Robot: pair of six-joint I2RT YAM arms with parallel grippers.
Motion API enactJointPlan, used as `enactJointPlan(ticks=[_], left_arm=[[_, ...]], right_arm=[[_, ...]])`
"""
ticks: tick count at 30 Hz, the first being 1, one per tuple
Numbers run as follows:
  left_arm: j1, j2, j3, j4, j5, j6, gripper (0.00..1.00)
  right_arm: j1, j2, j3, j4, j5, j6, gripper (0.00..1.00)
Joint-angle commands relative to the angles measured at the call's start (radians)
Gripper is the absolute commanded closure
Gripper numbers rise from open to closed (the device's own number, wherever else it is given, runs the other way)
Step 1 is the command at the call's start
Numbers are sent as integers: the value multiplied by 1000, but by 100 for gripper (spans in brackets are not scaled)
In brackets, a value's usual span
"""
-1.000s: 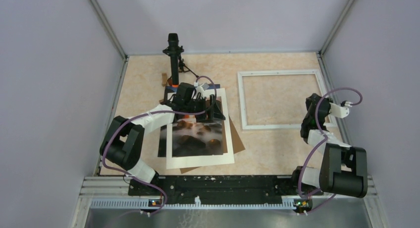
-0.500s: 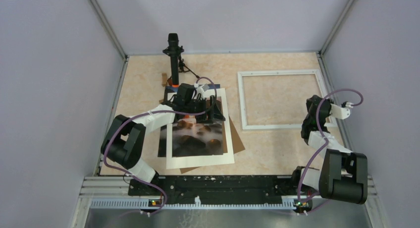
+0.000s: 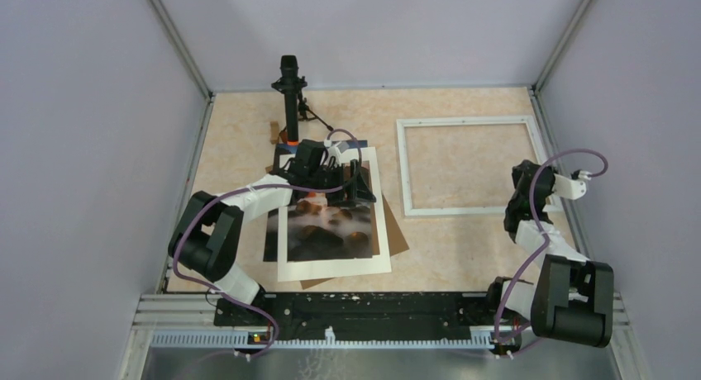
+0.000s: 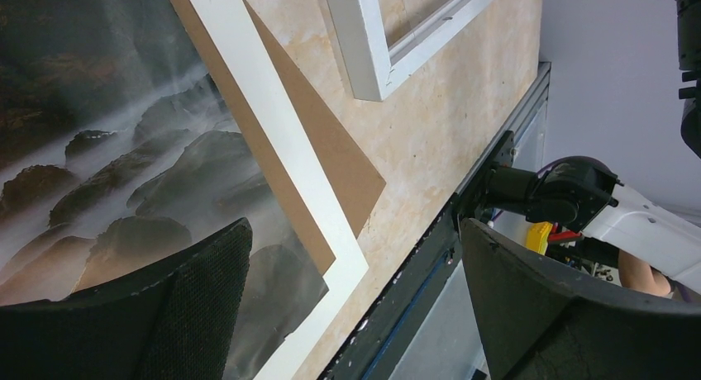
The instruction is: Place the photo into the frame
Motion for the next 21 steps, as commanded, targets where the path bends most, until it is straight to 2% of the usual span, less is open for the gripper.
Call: enactJointPlan(ticks=[1, 21], left_arm=[[5, -3, -7, 44, 15, -4, 2], [5, -6, -11, 44, 21, -7, 2]], right_arm=[[-25, -39, -5, 13, -17, -19, 100], [-46, -48, -3, -21, -62, -30, 100]])
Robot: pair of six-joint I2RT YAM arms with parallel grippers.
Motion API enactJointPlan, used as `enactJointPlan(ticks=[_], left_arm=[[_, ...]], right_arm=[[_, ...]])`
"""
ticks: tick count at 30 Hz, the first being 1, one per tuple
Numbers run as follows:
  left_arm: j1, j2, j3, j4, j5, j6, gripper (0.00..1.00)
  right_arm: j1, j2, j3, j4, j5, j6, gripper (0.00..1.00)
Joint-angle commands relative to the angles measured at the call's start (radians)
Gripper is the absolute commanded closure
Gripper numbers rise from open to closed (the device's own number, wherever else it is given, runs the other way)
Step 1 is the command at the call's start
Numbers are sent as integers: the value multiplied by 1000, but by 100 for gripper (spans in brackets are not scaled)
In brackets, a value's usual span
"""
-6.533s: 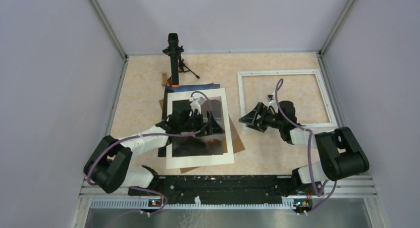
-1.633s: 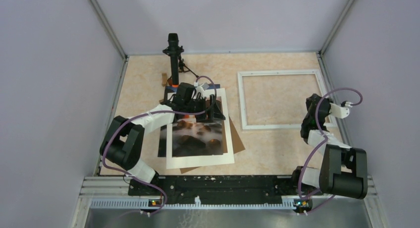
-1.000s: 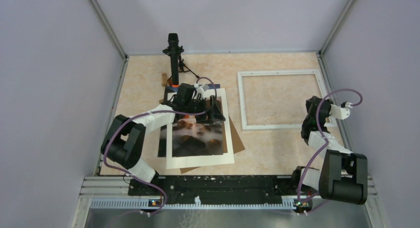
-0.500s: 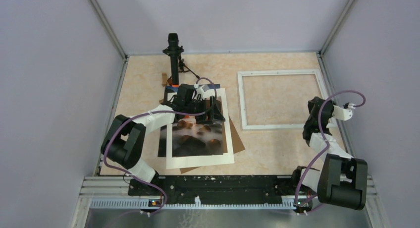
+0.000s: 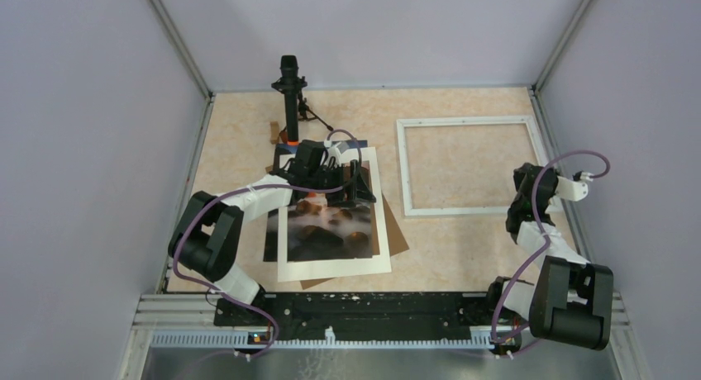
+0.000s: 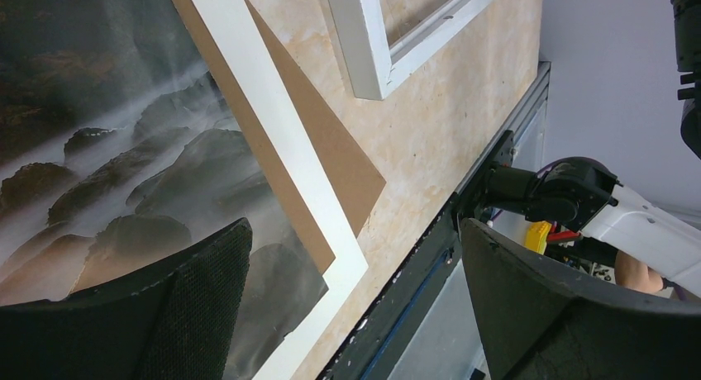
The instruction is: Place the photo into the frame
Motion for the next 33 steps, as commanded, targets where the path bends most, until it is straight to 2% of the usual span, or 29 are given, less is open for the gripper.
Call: enactJointPlan(ticks=[1, 33], left_arm=[[5, -6, -9, 46, 18, -5, 2], [5, 5, -14, 77, 31, -12, 2]], right_arm=[[-12, -30, 5, 2, -23, -22, 100], [-69, -38, -3, -12, -124, -57, 100]])
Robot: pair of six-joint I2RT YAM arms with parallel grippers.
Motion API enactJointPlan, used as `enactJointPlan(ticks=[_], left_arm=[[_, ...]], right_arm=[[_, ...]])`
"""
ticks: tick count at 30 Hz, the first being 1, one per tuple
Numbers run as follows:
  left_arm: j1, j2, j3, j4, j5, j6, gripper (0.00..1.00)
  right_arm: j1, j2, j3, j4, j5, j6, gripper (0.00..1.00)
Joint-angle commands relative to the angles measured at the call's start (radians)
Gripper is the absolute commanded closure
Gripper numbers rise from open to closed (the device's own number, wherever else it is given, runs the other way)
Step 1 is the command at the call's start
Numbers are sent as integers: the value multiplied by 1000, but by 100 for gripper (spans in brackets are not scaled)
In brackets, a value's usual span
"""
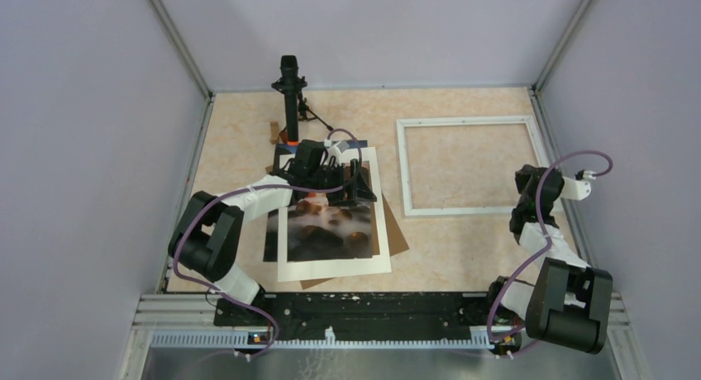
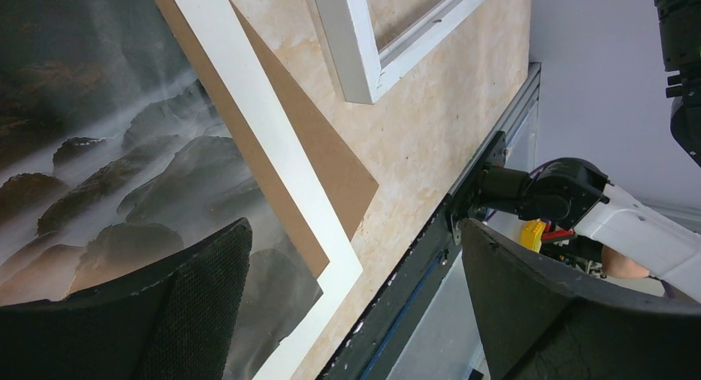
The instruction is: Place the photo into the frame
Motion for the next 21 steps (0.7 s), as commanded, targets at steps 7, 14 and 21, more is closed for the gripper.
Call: enactJointPlan(ticks=[7, 14, 21], left_arm=[[5, 5, -8, 47, 19, 2, 2], [5, 2, -9, 47, 20, 1, 2], [5, 0, -10, 47, 19, 2, 2]], right_arm=[[-19, -16, -11, 34, -27, -13, 100], [-22, -34, -17, 17, -26, -15, 100], [-24, -33, -26, 15, -37, -16, 100]])
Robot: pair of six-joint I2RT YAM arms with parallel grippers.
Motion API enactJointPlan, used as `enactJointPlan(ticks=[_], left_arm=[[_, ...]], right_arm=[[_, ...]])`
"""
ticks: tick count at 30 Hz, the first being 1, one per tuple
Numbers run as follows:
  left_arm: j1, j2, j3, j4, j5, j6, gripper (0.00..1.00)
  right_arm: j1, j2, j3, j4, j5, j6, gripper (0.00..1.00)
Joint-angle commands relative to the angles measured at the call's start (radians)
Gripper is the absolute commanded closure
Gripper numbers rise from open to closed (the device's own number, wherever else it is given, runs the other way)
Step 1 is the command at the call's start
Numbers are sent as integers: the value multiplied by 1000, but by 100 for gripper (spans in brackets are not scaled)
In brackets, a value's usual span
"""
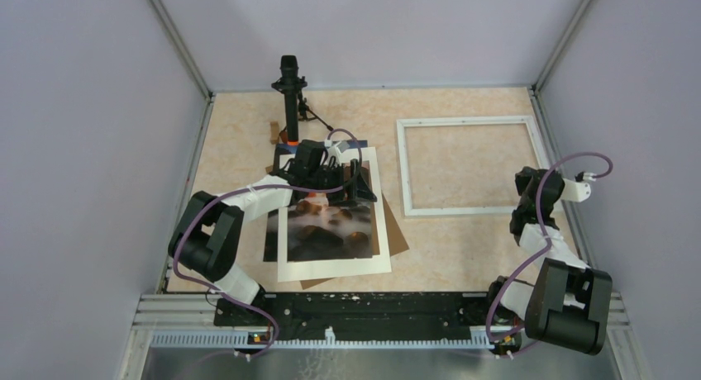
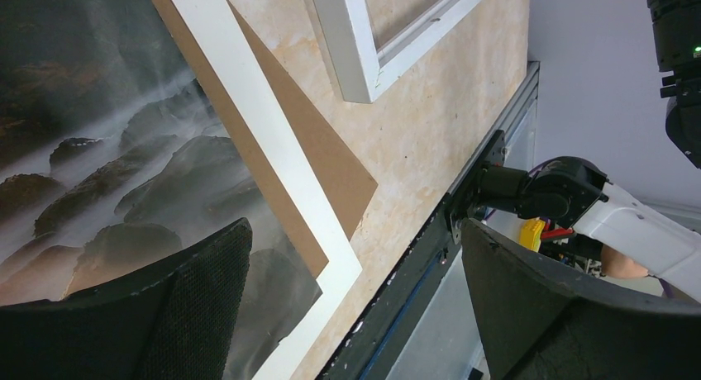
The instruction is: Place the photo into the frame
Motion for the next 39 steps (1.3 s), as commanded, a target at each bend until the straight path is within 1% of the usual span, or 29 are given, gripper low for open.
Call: enactJointPlan(ticks=[1, 9, 19, 22, 25, 30, 35, 39], left_arm=[[5, 0, -9, 43, 12, 3, 2], [5, -1, -10, 47, 17, -1, 2], [4, 1, -10, 47, 15, 0, 2], [5, 3, -11, 48, 19, -2, 2], [5, 2, -12, 49, 17, 0, 2], [5, 3, -12, 48, 15, 1, 2], [5, 8, -11, 49, 15, 0, 2], [5, 9, -12, 48, 15, 2, 2]], right_arm=[[-15, -32, -13, 15, -18, -16, 100], [-35, -36, -15, 17, -50, -24, 100], [-54, -3, -13, 43, -97, -31, 100], [-62, 28, -17, 86, -129, -34, 100], [-63, 60, -28, 174, -164, -50, 100], [-62, 94, -16, 189, -194, -84, 100], [-63, 95, -20, 192, -196, -122, 98], [-63, 92, -26, 202, -201, -139, 90]])
